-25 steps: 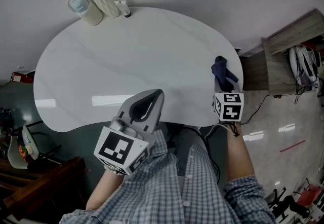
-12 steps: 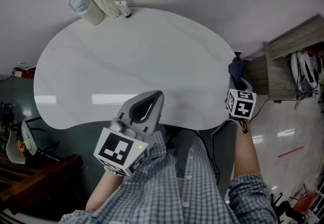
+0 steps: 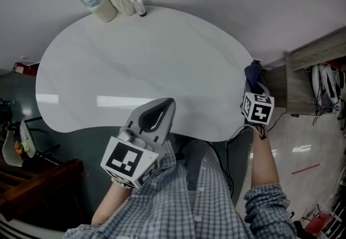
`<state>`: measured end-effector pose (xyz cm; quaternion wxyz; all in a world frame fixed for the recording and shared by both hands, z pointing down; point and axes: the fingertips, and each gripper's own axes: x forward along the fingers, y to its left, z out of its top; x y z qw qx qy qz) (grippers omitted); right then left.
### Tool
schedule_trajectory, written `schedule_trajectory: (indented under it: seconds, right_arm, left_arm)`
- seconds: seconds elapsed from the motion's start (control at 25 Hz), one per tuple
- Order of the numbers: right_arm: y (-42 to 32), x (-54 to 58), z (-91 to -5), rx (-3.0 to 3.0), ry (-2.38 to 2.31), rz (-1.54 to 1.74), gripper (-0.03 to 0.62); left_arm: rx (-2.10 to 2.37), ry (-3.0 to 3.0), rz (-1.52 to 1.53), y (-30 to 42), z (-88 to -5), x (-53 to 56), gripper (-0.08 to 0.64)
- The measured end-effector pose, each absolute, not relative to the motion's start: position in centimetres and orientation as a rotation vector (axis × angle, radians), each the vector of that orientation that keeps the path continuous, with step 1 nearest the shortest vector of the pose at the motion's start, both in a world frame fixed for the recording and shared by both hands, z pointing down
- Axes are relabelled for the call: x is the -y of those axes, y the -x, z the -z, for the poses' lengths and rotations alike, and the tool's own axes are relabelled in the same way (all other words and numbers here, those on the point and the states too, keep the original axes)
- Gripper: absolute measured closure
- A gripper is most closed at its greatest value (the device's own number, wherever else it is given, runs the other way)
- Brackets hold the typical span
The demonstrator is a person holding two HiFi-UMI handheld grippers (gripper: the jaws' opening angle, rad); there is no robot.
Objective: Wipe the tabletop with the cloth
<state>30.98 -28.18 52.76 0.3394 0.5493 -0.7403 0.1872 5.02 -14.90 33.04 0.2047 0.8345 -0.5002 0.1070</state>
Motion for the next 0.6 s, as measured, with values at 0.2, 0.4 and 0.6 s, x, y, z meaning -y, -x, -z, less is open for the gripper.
schedule_trajectory:
  seconds: [0.2,0.4,0.6]
  right_arm:
    - [-27.2,29.3,-52.6,1.985,-1.337,-0.457,0.54]
    - [-21.8,30.1,-52.5,2.057,-1.215,-0.401,0.54]
    - [-15.9,30.1,-52.3,2.123,-1.074,-0.337,0.54]
  left_arm:
    - [1.428,-2.304,-0.259,-3.8,-33.0,14.9,0.555]
    - [1.492,-2.244,-0.281,-1.7,-33.2,14.6,0.555]
    - [1.542,-2.209,-0.248,0.0,-33.1,14.1,0.555]
